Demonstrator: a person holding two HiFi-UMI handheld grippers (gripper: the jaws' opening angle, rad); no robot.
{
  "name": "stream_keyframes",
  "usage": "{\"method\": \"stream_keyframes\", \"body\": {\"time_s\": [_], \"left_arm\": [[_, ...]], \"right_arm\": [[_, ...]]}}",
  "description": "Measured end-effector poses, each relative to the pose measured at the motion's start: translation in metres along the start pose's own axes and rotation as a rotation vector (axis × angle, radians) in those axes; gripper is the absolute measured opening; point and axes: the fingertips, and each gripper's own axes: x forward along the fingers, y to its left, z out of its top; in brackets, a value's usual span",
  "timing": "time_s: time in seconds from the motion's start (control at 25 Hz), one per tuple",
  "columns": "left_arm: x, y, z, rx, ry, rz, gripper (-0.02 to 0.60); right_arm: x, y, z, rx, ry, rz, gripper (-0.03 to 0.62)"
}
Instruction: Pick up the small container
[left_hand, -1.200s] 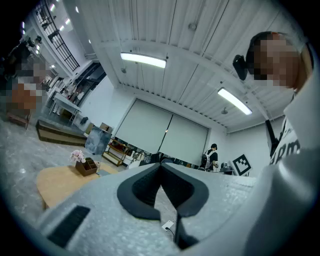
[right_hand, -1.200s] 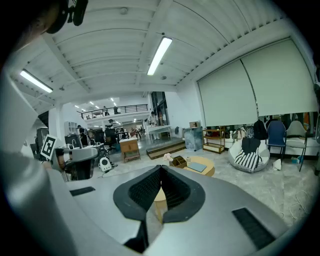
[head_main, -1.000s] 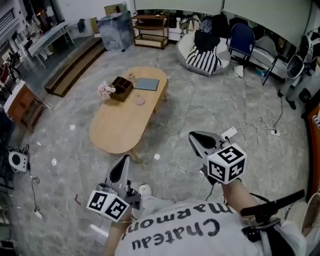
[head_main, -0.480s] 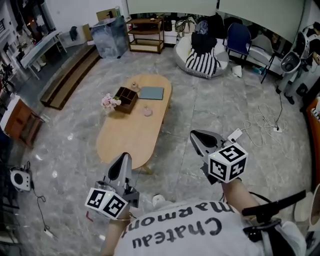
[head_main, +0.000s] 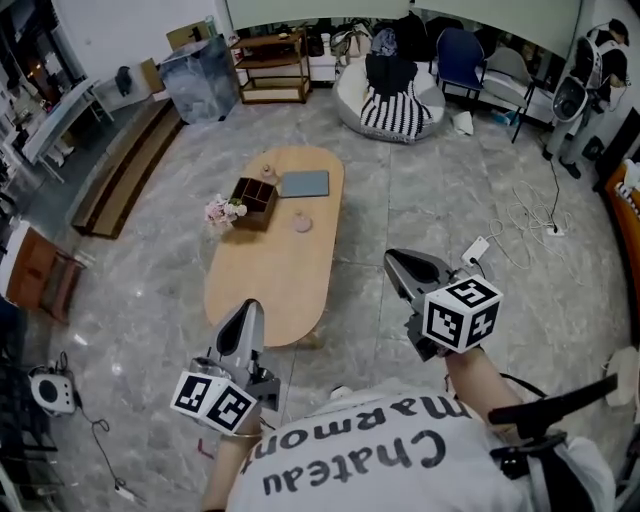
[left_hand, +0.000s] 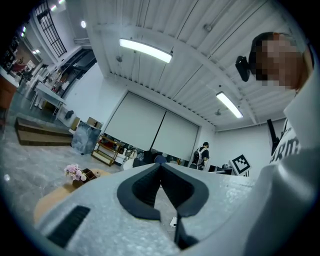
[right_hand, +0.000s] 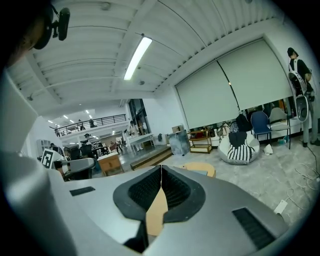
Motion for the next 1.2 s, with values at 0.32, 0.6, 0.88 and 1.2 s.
{"method": "stream_keyframes", "body": {"time_s": [0.32, 0.6, 0.88, 1.2], "left_arm": [[-0.011, 0.031, -0.019, -0.023, 0.042, 0.039, 0.014], [-0.002, 0.054, -0.019, -0.072, 0.034, 0.054, 0.014], [0.027, 0.087, -0.006, -0.077, 0.012, 0.096, 0.014], [0.077, 0.151, 0.015, -0.102, -0.048, 0.223, 0.014]], "right_arm": [[0.027, 0.008, -0.027, 0.081, 0.054, 0.012, 0.014], [0.062, 0.011, -0.033, 0.063, 0.112, 0.042, 0.014], [0.13, 0.003, -0.01, 0.041, 0.123, 0.121, 0.014], [0.236, -0.018, 0.018, -0.006, 0.175, 0.242, 0.014]]}}
